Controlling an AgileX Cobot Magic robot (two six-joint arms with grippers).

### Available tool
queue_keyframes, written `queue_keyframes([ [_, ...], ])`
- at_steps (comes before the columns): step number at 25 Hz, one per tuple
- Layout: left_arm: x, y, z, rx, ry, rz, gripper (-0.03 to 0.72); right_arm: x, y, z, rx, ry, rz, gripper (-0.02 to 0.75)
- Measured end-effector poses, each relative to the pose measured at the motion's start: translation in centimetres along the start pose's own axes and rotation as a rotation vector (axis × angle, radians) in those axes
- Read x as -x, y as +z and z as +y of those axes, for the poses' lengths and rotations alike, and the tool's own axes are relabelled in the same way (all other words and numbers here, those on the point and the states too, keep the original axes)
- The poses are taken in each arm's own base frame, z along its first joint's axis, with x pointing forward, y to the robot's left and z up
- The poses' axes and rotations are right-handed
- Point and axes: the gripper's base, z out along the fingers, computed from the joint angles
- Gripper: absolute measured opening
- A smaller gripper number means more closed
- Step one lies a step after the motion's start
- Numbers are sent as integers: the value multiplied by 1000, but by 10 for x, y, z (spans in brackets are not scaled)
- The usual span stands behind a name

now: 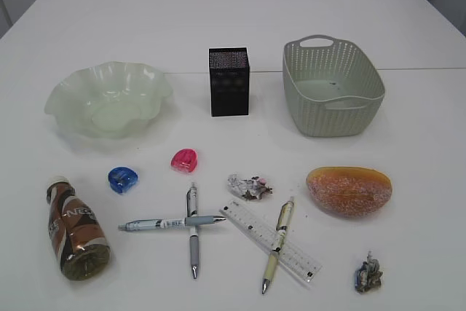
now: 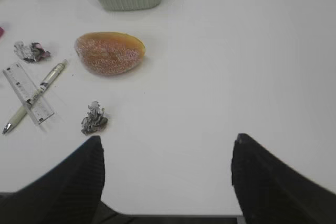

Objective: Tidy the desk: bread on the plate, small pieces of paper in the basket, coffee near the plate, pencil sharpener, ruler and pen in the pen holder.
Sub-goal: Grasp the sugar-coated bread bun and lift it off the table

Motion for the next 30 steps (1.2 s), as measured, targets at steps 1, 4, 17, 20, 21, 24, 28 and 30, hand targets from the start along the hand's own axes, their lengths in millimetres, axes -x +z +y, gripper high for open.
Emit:
queue_keyframes([
  [1, 3, 2, 0, -1, -3, 36, 476, 2, 2, 0, -1, 11, 23, 552],
  [4, 9, 7, 0, -2, -18, 137, 473, 12, 14, 0, -4, 23, 133, 552],
  [17, 33, 3, -1, -14, -82, 196, 457, 111, 57, 5, 12, 5, 259, 552],
  [20, 35, 7, -2, -19, -90, 215, 455, 143, 74, 9, 24, -8, 302, 552],
  [21, 36, 8, -2, -23, -93, 221, 454, 154, 81, 11, 30, -14, 320, 552],
  [24, 38, 9, -3, -37, -97, 228, 454, 182, 104, 19, 40, -51, 378, 552],
  [28, 42, 8, -6, -61, -100, 225, 454, 206, 141, 38, 39, -165, 463, 552],
  [30, 43, 6, -6, -70, -94, 220, 454, 209, 157, 49, 34, -227, 494, 552],
])
